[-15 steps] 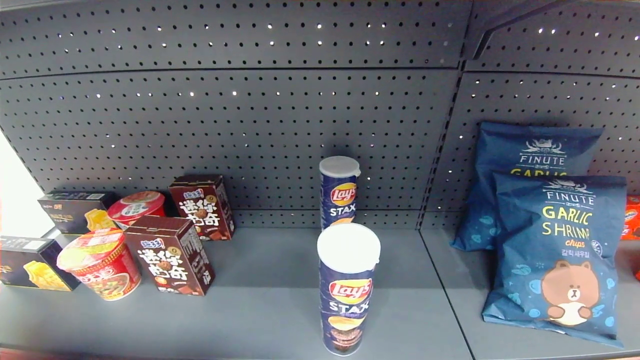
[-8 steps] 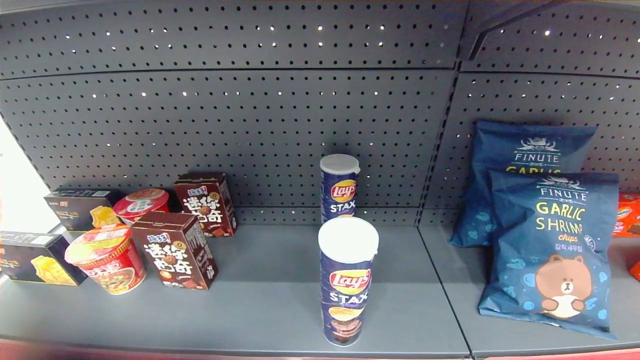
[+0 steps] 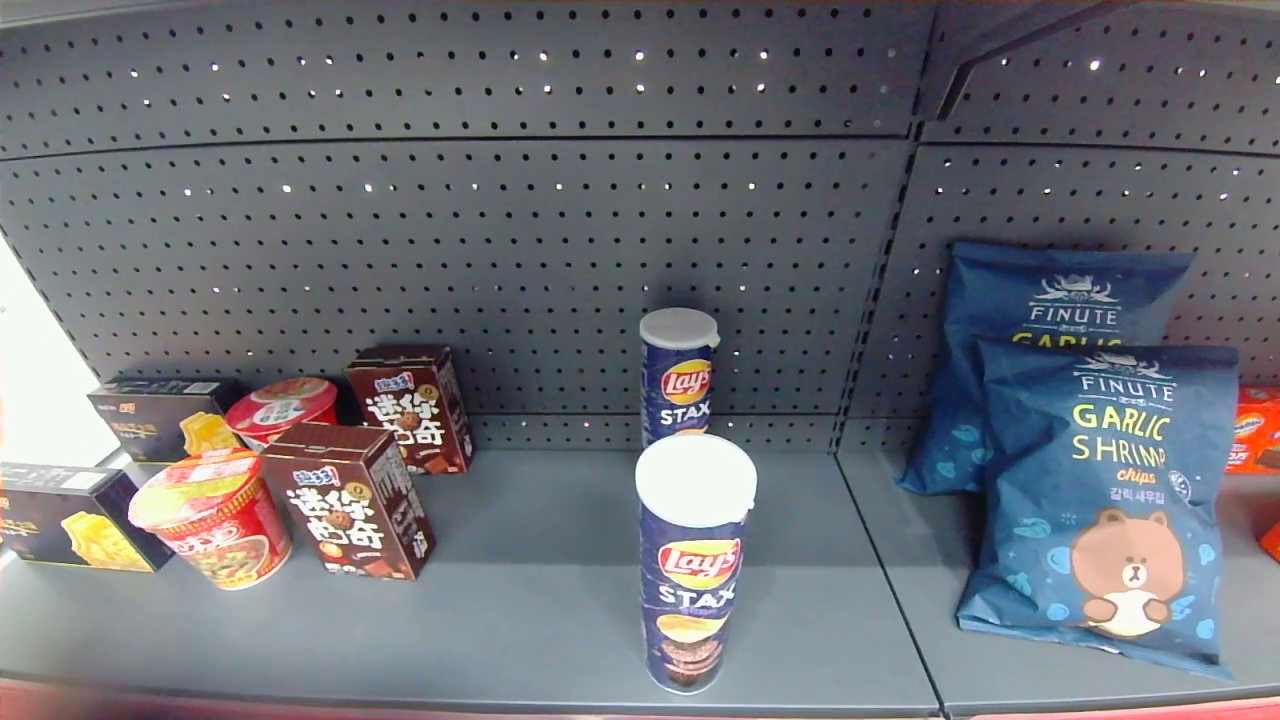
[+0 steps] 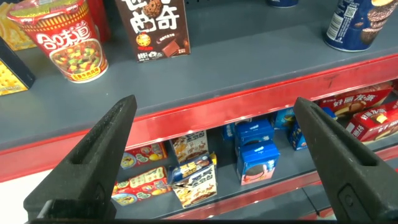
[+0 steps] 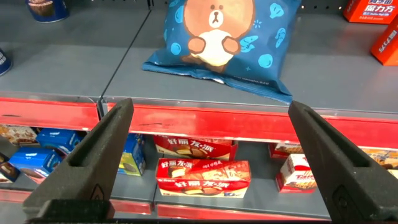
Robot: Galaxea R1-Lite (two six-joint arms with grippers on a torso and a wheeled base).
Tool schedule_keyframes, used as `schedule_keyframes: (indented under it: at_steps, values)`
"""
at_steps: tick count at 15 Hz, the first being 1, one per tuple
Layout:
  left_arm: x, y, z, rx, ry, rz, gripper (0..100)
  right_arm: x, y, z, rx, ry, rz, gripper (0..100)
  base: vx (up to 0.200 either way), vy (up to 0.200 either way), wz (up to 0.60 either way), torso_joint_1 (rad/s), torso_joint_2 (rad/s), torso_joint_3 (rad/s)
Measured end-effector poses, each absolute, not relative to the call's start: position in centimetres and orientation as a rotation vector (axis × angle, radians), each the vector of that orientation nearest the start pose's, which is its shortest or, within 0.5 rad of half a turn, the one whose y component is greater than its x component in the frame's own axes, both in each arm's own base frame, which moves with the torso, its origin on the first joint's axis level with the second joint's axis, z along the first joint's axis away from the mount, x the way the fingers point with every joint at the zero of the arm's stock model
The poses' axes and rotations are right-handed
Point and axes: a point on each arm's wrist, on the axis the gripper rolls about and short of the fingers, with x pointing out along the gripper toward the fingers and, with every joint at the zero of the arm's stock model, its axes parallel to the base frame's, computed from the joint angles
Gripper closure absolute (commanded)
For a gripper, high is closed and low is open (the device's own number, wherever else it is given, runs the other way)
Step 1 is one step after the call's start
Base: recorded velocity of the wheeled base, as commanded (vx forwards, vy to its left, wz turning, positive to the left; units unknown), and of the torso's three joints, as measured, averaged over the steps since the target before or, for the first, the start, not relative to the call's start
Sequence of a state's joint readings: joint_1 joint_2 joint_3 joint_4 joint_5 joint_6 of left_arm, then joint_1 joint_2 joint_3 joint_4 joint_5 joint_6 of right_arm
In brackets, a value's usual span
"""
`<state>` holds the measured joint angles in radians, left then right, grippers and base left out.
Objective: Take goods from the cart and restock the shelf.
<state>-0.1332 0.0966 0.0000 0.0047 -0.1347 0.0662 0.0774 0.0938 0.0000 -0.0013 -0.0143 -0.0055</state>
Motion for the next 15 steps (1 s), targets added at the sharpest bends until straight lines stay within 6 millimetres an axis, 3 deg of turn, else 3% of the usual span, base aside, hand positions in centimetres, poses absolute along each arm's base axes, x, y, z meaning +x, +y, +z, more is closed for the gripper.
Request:
schedule_keyframes:
  at_steps: [15]
  values:
    - [-1.59,-0.09,7.69,0.067,0.093,-0.271,0,-1.55,-0.15,7.74,-0.01,0.092,0.064,0,0.0,0.0,0.0,0.0,0.0,0.0]
